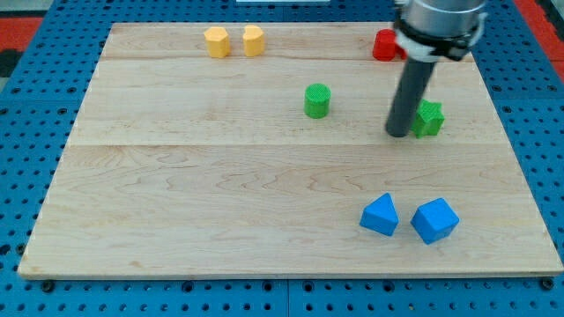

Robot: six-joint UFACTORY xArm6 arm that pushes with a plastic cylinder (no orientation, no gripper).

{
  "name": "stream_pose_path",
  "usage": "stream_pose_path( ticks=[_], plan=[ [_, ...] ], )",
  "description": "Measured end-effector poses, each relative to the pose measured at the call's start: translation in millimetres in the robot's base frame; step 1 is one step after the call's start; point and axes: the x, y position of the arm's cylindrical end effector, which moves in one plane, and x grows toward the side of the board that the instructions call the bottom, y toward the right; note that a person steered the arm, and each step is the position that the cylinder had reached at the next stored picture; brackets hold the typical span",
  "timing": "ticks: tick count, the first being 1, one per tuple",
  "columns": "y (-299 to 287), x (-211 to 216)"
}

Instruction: Push the green circle into the green star

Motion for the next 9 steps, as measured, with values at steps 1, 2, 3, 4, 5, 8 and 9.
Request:
stream_pose_path(
  ticks=[1,2,3,4,5,8,9],
  plan=[
    [-71,10],
    [-144,0],
    [-190,-18],
    [-211,-40],
    [-216,-67],
    [-194,-114],
    [-160,-114]
  ],
)
